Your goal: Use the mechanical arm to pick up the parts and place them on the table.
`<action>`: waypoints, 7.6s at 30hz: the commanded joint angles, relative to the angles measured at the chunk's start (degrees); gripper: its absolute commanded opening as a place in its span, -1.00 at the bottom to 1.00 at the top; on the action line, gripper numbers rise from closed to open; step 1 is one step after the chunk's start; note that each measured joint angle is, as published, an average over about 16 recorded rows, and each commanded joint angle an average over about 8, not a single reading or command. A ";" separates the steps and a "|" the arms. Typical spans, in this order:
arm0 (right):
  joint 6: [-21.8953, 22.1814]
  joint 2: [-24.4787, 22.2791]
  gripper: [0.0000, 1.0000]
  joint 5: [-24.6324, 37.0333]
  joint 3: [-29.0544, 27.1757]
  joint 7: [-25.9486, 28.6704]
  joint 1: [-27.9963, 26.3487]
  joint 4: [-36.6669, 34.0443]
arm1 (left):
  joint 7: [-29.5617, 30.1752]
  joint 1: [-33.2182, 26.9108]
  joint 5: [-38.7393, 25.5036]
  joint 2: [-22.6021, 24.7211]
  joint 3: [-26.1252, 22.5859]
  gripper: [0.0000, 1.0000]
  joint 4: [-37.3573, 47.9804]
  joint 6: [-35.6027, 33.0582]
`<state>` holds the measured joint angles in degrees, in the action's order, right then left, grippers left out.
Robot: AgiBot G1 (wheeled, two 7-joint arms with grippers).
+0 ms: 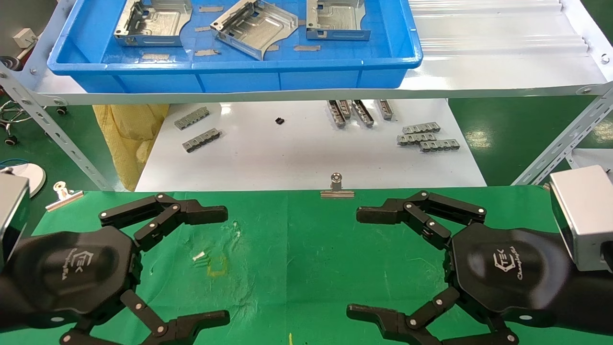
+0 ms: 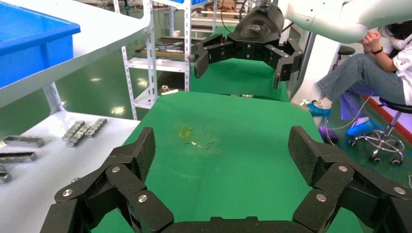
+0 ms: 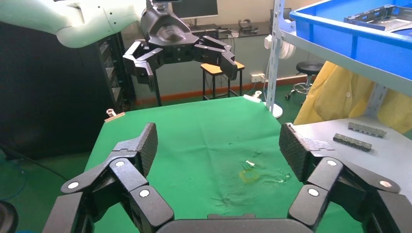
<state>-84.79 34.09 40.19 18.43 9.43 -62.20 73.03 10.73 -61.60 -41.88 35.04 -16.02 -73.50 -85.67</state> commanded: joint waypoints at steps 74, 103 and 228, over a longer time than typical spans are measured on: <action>0.01 -0.02 -1.00 -0.04 0.07 -0.04 -0.03 -0.03 | -1.67 -56.41 -38.23 37.67 -17.52 -1.00 67.70 29.49; 0.02 -0.03 -1.00 -0.07 0.12 -0.07 -0.04 -0.03 | -6.18 -57.40 -39.09 40.49 -17.99 -1.00 72.89 36.41; 0.09 -0.11 1.00 -0.19 0.29 -0.16 -0.08 -0.07 | -38.24 -29.90 -20.25 18.67 -20.39 1.00 63.13 -5.23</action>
<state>-84.69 33.98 40.00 18.72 9.27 -62.28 72.96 -27.49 -91.48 -62.12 53.70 -36.41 -10.40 -90.90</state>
